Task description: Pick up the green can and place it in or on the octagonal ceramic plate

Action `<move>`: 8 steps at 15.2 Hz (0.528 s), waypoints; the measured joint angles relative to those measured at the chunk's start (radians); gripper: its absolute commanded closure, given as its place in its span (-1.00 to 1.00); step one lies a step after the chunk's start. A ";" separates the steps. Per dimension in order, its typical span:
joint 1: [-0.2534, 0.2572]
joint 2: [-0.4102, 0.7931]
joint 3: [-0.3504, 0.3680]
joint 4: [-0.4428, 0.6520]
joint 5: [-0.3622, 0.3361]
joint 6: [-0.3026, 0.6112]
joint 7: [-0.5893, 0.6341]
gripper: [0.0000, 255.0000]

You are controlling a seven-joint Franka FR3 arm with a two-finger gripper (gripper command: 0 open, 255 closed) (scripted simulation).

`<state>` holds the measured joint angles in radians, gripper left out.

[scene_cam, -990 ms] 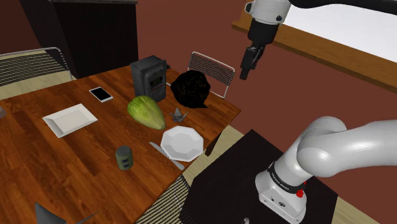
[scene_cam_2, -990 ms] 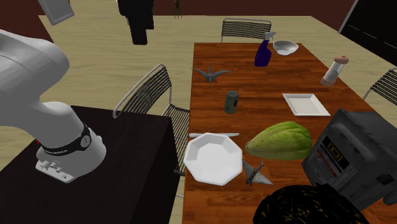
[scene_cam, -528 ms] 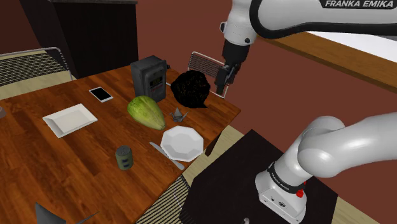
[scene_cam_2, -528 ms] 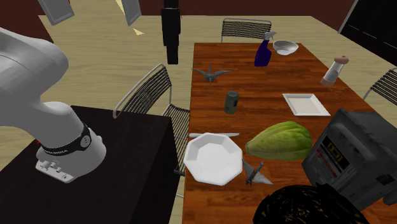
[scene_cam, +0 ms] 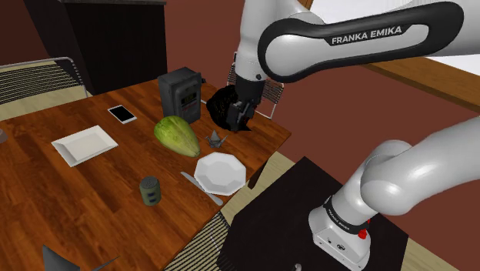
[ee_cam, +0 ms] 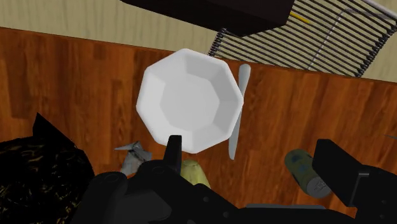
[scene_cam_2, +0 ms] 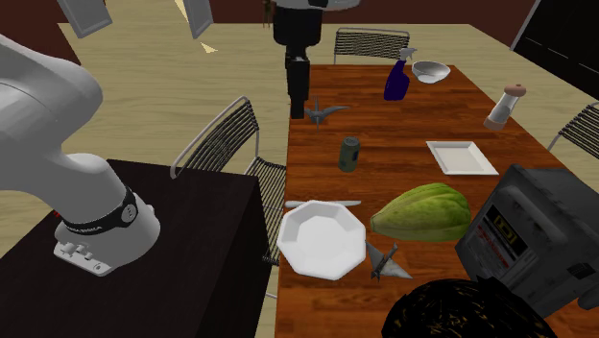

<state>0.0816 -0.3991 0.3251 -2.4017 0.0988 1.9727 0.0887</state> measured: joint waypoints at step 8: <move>0.008 0.275 0.101 0.081 -0.061 0.198 0.148 -1.00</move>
<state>0.0901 -0.1237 0.4264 -2.3205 0.0379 2.1709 0.2367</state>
